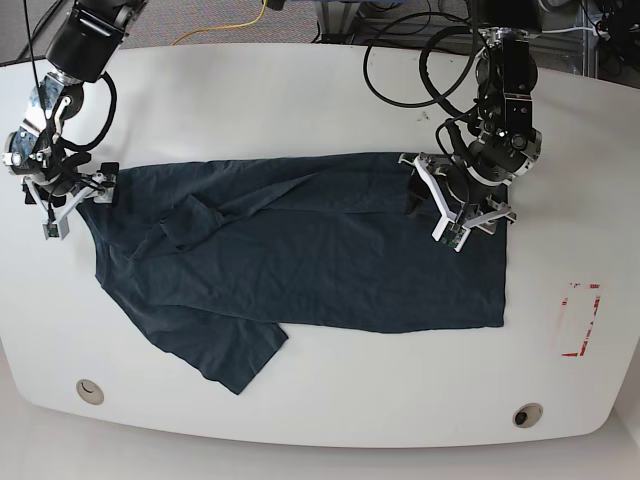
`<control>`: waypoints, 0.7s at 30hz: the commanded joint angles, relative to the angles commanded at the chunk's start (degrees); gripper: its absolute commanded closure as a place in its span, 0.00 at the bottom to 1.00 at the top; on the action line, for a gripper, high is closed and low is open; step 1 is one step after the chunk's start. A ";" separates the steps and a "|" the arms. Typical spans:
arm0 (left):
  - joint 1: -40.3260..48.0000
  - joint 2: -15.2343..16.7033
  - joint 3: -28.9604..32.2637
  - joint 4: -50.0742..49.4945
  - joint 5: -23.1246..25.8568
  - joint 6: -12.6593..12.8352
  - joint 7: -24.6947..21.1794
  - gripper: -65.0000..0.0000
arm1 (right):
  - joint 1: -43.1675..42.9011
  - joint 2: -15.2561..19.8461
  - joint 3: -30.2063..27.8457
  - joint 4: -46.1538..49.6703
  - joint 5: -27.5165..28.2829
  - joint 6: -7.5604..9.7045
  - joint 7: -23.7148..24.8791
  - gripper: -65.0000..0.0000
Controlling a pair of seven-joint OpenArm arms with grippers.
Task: Layout the t-shirt on the table in an organized manner, then fold the t-shirt properly
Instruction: 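Move the left gripper onto the shirt's opposite edge and grasp it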
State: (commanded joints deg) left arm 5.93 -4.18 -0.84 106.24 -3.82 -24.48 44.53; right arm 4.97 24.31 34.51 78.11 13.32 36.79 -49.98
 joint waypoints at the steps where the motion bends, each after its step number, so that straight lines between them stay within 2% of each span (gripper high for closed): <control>1: 0.00 0.00 0.00 0.00 0.00 -0.26 0.00 0.41 | 0.00 0.09 0.00 0.00 0.00 0.26 0.09 0.00; 7: 0.00 0.00 -1.23 0.00 0.00 -3.16 0.00 0.41 | -0.09 0.09 2.46 -1.67 0.18 0.35 0.79 0.00; 11: -0.09 0.26 -3.16 0.79 0.00 -5.01 0.00 0.41 | 0.35 0.18 5.10 -7.47 0.00 3.08 2.81 0.00; 17: -0.09 0.00 -3.52 0.79 0.00 -5.63 0.09 0.41 | 0.44 1.32 6.24 -12.13 0.44 3.21 4.04 0.00; 21: -0.09 0.00 -3.96 0.79 0.00 -5.63 0.09 0.41 | 0.18 1.23 6.42 -12.31 0.53 3.21 4.04 0.11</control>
State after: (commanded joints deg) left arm 5.85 -4.18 -4.79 107.03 -3.82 -30.11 44.62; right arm 5.14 25.54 40.92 65.80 13.85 40.00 -45.93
